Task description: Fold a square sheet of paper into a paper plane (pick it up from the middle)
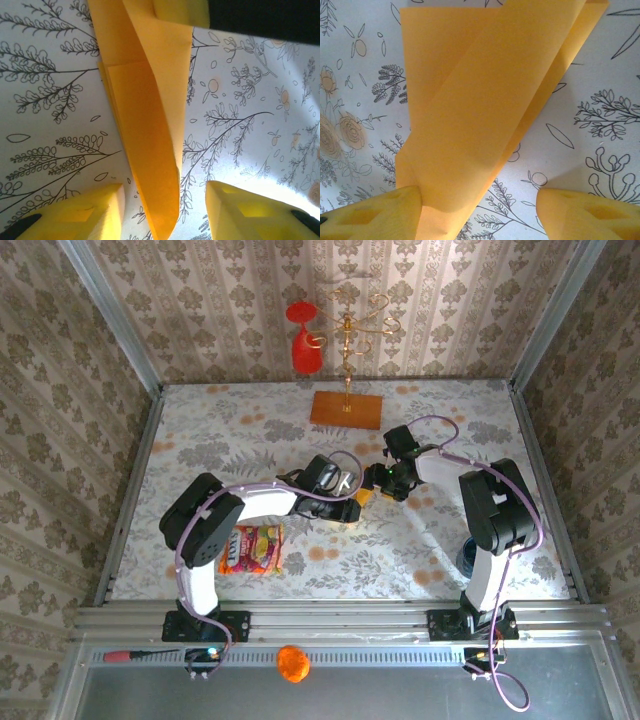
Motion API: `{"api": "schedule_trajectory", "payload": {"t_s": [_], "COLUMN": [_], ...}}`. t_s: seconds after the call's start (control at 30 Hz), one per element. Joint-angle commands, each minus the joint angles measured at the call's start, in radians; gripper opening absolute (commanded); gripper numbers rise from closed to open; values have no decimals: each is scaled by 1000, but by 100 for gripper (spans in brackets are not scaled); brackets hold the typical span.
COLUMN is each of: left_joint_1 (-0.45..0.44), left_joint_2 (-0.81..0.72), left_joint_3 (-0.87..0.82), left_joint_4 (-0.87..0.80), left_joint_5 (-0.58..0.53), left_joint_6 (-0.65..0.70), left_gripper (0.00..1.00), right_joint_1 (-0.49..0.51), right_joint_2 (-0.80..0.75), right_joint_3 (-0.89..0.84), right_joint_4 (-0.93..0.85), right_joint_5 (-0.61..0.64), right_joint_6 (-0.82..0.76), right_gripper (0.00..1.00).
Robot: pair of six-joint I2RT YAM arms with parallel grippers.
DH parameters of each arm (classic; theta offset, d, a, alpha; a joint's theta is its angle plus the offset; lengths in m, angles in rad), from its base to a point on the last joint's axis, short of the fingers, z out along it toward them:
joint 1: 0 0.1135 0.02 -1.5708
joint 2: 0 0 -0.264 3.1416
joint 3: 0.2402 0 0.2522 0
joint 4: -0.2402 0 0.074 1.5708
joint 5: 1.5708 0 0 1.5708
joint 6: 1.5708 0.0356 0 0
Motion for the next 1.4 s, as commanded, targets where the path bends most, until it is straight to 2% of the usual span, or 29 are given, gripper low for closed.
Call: {"api": "schedule_trajectory", "payload": {"t_s": [0.0,0.53,1.0,1.37], "left_joint_1": [-3,-17,-18,10], "left_joint_2": [28,25,66,51], "left_joint_3": [25,60,75,34], "left_joint_4": [-29,-60,-111,-70], "left_joint_5": [-8,-37,-74,-40], "left_joint_6": [24,36,31,15], "left_gripper": [45,33,33,24], "right_joint_1": [-4,-5,-5,-12], "right_joint_2": [110,118,121,122], "right_joint_3": [-44,-49,-50,-53], "right_joint_4": [-14,-17,-17,-18], "right_joint_5": [123,126,129,130], "right_joint_6": [-3,1,3,-1], "right_gripper": [68,68,68,68]}}
